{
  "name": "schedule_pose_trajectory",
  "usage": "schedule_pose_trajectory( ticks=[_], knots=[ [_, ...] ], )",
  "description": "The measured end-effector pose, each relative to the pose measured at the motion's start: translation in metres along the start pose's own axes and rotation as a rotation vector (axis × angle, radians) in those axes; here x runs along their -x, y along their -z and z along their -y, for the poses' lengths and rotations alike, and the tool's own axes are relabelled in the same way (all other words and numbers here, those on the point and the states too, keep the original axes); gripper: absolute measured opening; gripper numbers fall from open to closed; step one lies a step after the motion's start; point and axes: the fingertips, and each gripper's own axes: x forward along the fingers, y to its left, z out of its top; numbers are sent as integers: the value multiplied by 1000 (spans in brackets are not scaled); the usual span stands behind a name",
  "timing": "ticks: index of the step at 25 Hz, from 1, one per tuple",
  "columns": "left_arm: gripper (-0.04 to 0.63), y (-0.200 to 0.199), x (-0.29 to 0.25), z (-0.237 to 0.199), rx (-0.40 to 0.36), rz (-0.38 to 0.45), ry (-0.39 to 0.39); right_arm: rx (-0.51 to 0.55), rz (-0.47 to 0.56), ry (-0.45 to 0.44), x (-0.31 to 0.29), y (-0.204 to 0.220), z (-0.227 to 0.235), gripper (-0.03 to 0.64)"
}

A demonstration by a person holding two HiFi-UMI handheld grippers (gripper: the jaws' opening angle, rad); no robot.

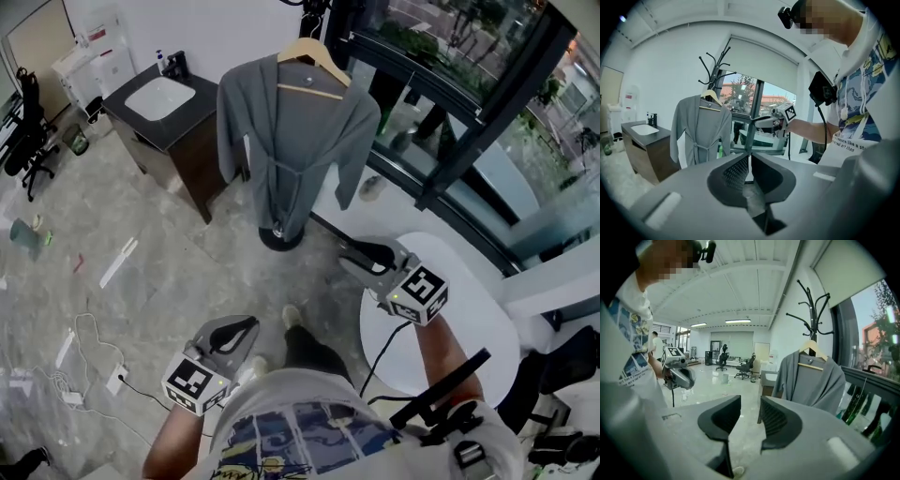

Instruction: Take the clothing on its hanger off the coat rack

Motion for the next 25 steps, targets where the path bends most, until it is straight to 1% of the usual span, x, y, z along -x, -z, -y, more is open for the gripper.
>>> schedule_pose_trajectory(
  ticks=[2,6,9,11,13,17,20,22,25],
  knots=[
    [29,-11,-11,-19,-8,7,-3,11,11,14,-11,-18,41,140],
    [34,-39,-38,-51,-18,22,-11,73,23,54,-33,-57,125,175],
    [34,-62,-60,-74,-29,23,-17,108,38,105,-47,-85,191,180],
    [34,-71,-73,-88,-27,26,-22,127,30,134,-57,-97,232,184],
    [32,-79,-84,-100,-27,22,-30,144,2,145,-68,-105,266,187],
    [32,-93,-103,-118,-26,12,-49,157,-85,108,-93,-108,313,253],
    [32,-98,-116,-130,-25,11,-59,164,-143,62,-112,-107,337,273],
    [34,-99,-124,-137,-28,10,-66,144,-170,17,-126,-106,349,292],
    [32,-100,-134,-142,-32,17,-72,81,-222,-69,-142,-100,361,347]
  ],
)
